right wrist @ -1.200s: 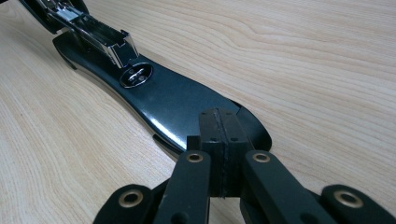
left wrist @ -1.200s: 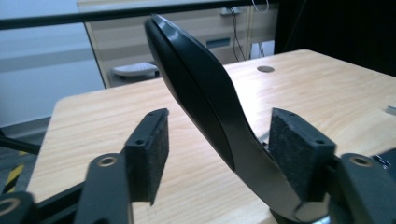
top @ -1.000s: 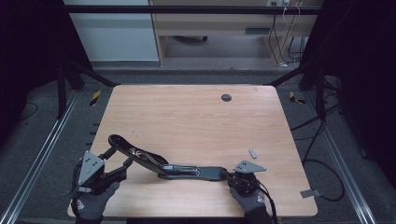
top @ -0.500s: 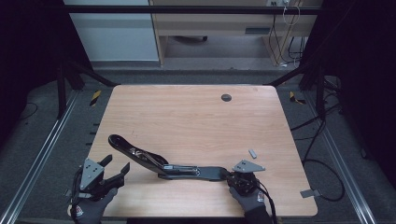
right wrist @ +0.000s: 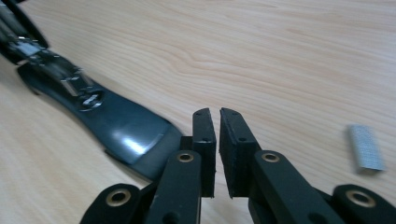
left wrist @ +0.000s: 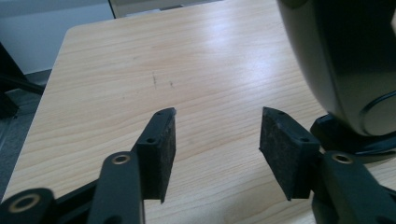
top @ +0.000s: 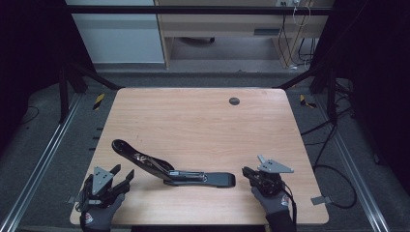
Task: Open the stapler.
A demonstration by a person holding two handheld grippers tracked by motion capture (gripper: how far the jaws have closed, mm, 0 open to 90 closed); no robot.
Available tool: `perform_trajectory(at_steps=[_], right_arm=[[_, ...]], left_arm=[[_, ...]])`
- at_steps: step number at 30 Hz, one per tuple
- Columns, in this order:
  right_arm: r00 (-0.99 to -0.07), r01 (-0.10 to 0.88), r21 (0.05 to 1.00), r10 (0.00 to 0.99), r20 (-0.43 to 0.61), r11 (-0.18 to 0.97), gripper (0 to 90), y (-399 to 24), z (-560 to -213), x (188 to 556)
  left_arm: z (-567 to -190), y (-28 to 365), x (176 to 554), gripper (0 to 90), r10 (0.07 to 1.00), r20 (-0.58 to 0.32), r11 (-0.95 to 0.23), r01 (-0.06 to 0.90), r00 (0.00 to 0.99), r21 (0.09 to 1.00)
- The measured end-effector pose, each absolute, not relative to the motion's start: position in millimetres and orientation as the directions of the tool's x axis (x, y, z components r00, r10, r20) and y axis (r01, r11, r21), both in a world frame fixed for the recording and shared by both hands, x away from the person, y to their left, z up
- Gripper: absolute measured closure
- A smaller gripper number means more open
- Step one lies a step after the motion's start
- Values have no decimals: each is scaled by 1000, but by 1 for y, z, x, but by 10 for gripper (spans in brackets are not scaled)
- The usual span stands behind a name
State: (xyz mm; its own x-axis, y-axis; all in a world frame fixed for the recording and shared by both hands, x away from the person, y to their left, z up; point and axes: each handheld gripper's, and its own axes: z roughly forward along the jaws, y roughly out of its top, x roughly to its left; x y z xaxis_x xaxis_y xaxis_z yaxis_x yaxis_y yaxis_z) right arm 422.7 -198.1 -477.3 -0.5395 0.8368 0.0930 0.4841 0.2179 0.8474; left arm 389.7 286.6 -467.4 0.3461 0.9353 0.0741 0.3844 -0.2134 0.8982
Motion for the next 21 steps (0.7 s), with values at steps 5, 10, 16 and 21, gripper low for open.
perform_trajectory(at_steps=[5, 10, 16, 21], right_arm=[[-499, 501, 835, 865, 61, 230, 803, -212, -470, 429], [-458, 531, 816, 888, 52, 226, 776, -225, -466, 439], [-427, 563, 793, 903, 39, 232, 768, -233, -463, 453], [-416, 587, 764, 909, 0, 268, 768, -237, -467, 469]], left_arm=[[-472, 286, 392, 526, 931, 92, -236, 392, 352, 889], [-478, 284, 394, 540, 924, 117, -266, 394, 364, 880], [-479, 284, 395, 548, 919, 138, -289, 392, 370, 874], [-482, 284, 396, 548, 920, 146, -295, 398, 362, 869]])
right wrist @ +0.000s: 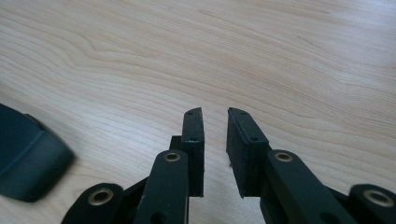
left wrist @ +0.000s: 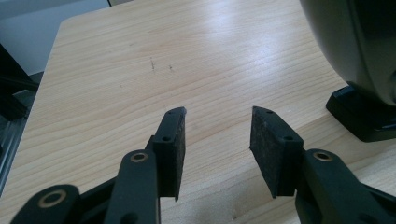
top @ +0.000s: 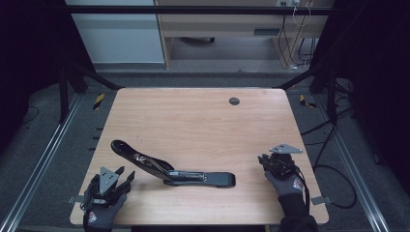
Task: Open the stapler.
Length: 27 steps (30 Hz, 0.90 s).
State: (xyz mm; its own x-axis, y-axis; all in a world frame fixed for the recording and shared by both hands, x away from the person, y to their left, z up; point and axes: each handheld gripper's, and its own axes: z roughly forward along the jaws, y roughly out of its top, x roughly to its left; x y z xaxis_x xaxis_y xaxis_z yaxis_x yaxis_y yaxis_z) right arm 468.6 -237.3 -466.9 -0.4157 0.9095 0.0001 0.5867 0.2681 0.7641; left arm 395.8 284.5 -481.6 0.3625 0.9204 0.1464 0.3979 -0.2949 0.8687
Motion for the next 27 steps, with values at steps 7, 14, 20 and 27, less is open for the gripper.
perform_trajectory(at_steps=[7, 14, 20, 27], right_arm=[[-390, 632, 728, 921, 2, 266, 763, -242, -473, 485], [-401, 662, 685, 916, -17, 303, 759, -242, -478, 498], [-406, 682, 660, 914, -14, 314, 758, -239, -481, 503], [-407, 711, 619, 913, -23, 332, 776, -240, -486, 508]], left_arm=[[-485, 287, 397, 529, 928, 142, -284, 407, 345, 868], [-486, 289, 397, 528, 933, 129, -270, 414, 337, 870], [-486, 289, 398, 519, 933, 125, -267, 419, 336, 868], [-488, 288, 399, 516, 929, 124, -276, 428, 350, 861]])
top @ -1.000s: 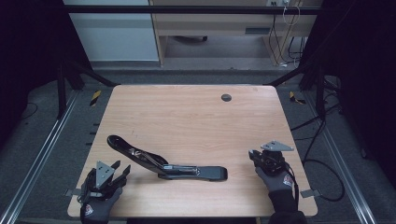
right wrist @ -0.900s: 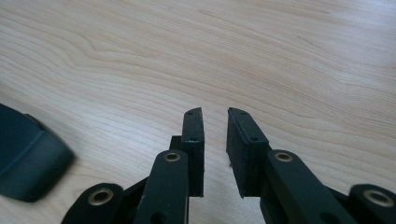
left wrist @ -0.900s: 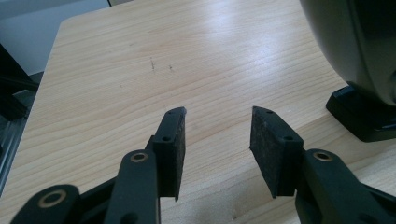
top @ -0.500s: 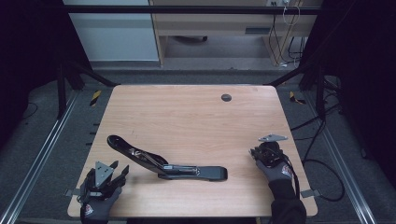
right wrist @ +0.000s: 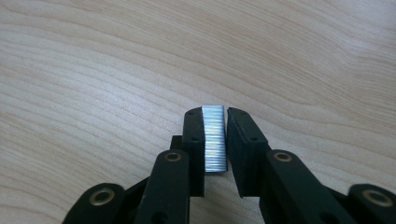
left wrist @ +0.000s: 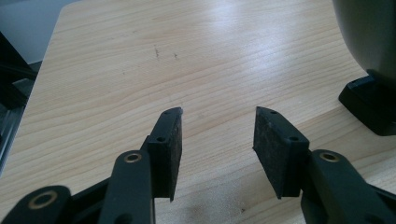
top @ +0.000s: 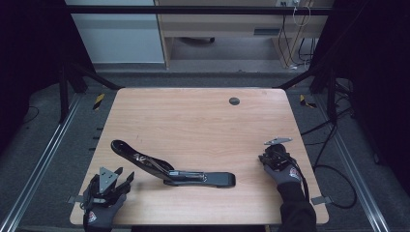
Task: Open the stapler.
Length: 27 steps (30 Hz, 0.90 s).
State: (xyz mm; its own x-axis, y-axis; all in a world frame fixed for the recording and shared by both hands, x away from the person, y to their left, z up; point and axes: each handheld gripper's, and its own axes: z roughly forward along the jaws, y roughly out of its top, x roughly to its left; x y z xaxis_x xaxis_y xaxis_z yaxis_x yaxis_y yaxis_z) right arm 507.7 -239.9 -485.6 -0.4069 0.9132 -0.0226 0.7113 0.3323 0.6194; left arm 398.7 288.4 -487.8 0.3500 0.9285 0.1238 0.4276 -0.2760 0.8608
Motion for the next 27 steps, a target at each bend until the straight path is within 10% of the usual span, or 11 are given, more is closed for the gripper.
perform_trajectory(at_steps=[27], right_arm=[[-521, 657, 630, 853, -18, 414, 780, -244, -484, 455]], left_arm=[[-489, 286, 399, 538, 924, 117, -279, 435, 363, 856]])
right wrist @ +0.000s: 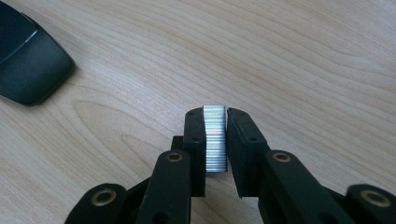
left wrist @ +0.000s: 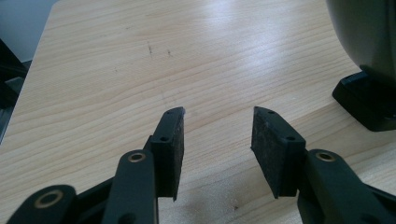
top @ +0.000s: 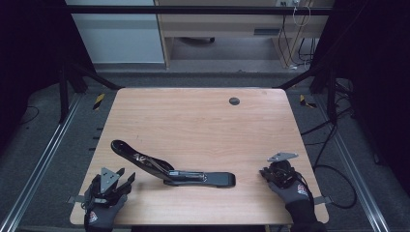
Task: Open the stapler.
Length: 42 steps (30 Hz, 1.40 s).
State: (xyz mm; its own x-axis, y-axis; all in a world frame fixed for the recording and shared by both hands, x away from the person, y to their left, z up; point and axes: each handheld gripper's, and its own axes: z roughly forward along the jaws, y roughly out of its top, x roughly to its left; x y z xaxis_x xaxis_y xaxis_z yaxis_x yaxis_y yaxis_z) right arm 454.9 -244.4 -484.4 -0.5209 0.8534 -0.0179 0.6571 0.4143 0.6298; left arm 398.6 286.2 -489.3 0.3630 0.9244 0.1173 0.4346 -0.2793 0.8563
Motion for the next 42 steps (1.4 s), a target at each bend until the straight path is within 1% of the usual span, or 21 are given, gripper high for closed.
perform_trajectory(at_steps=[5, 9, 12, 14, 15, 16, 17, 18, 19, 26, 31, 34, 40, 41, 42], right_arm=[[-517, 660, 630, 856, -15, 410, 776, -244, -487, 453], [-513, 655, 639, 858, -15, 403, 729, -245, -486, 452], [-509, 631, 673, 860, -16, 386, 723, -243, -480, 451], [-509, 625, 695, 861, 19, 355, 748, -237, -476, 449], [-509, 625, 695, 861, 19, 355, 748, -237, -476, 449], [-513, 616, 707, 858, 24, 349, 767, -233, -474, 448], [-523, 596, 725, 852, 25, 345, 806, -228, -475, 449], [-527, 592, 741, 848, 58, 317, 868, -218, -475, 448], [-534, 583, 748, 844, 61, 315, 899, -212, -476, 449], [-558, 575, 770, 821, 122, 277, 900, -182, -486, 458], [-573, 585, 757, 808, 133, 290, 900, -166, -494, 463], [-589, 586, 751, 797, 135, 306, 900, -161, -498, 465], [-591, 603, 730, 795, 137, 322, 900, -159, -498, 463], [-608, 581, 742, 785, 122, 334, 900, -161, -499, 463], [-604, 585, 740, 787, 126, 331, 900, -161, -499, 462]], left_arm=[[-489, 286, 399, 541, 924, 114, -278, 436, 365, 856], [-489, 287, 399, 540, 923, 117, -281, 436, 365, 855], [-490, 287, 399, 541, 924, 115, -279, 437, 365, 855], [-490, 286, 399, 540, 924, 114, -278, 439, 365, 854], [-490, 286, 399, 541, 924, 114, -278, 439, 365, 854], [-490, 286, 399, 541, 924, 114, -279, 439, 365, 854], [-490, 286, 399, 541, 924, 114, -279, 439, 365, 854], [-490, 287, 399, 542, 924, 114, -278, 438, 365, 855], [-490, 287, 399, 543, 924, 113, -278, 439, 366, 854], [-490, 287, 399, 543, 926, 111, -274, 438, 362, 856], [-490, 287, 399, 543, 926, 111, -274, 438, 362, 856], [-490, 287, 399, 542, 926, 109, -272, 439, 361, 856], [-491, 287, 399, 542, 927, 109, -272, 441, 360, 856], [-491, 287, 399, 542, 927, 109, -272, 441, 360, 856], [-491, 287, 399, 542, 927, 109, -272, 440, 360, 856]])
